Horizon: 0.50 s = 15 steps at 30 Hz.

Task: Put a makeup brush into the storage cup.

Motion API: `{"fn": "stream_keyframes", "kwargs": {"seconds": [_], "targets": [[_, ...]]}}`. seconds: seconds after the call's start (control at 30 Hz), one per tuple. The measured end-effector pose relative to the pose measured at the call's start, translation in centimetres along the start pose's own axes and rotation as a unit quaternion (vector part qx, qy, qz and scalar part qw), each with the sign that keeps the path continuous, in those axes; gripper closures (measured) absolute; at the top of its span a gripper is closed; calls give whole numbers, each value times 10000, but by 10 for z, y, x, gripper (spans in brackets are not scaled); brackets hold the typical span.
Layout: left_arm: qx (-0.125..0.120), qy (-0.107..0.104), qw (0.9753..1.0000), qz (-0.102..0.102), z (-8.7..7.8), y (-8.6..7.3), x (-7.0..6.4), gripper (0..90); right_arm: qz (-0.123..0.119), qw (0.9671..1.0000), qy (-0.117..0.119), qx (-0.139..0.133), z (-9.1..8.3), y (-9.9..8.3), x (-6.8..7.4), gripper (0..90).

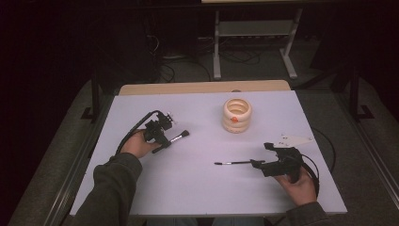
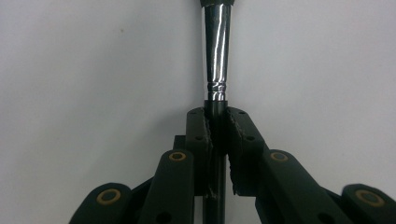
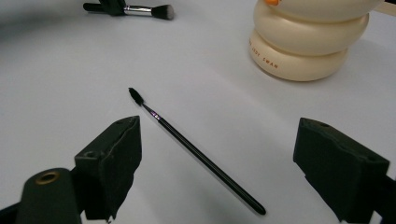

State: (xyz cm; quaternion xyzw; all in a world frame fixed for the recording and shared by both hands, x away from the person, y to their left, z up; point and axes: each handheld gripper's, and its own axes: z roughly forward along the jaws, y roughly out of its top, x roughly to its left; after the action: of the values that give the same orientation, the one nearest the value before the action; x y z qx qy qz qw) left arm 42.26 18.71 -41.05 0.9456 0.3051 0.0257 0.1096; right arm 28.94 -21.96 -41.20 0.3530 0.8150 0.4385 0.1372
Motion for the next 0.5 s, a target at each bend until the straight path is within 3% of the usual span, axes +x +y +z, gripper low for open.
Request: {"fn": "stream_keyframes", "kwargs": {"seconds": [0.23, 0.43, 0.5], "targets": [[-392, -152, 9991, -45, -13, -9, -4, 797, 0, 10000, -4, 51, 2, 0, 2, 144], [-832, -342, 9958, -183, -20, -18, -10, 797, 3, 9999, 0, 109, 4, 0, 2, 144], [-883, -385, 9953, -130, -22, -21, -11, 797, 5, 9999, 13, 125, 4, 0, 2, 144]]}}
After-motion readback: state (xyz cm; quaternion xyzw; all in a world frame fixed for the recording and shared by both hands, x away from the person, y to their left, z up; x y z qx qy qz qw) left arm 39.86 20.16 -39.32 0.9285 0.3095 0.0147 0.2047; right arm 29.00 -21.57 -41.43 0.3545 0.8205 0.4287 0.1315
